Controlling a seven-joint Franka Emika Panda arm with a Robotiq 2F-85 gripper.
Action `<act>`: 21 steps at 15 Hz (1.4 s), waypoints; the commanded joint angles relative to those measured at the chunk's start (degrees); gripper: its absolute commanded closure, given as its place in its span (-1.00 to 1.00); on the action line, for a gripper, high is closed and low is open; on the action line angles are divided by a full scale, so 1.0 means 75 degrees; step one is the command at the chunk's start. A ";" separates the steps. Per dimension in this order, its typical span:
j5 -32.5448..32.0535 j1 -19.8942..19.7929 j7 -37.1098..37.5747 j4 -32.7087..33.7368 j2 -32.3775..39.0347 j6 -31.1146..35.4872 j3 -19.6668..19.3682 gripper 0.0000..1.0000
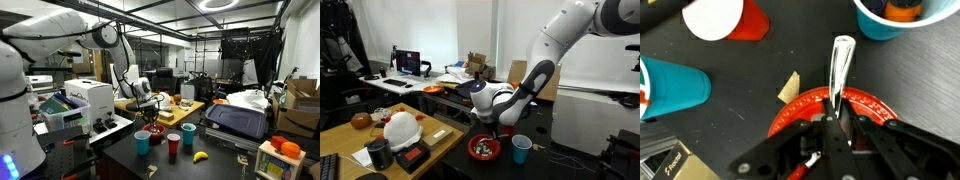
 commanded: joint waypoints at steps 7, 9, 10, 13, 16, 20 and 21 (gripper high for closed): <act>-0.0329 0.0704 0.0223 -0.0080 0.0092 -0.0008 -0.0006 0.94; -0.0383 0.0744 0.0228 -0.0052 0.0141 0.0014 -0.0007 0.94; -0.0397 0.0760 0.0251 -0.0011 0.0166 0.0029 -0.0013 0.94; -0.0435 0.0791 0.0366 0.0063 0.0176 0.0109 -0.0051 0.94; -0.0418 0.0750 0.0485 0.0147 0.0152 0.0108 -0.0042 0.94; -0.0452 0.0766 0.0557 0.0194 0.0134 0.0125 -0.0073 0.94; -0.0511 0.0791 0.0567 0.0181 0.0140 0.0167 -0.0105 0.94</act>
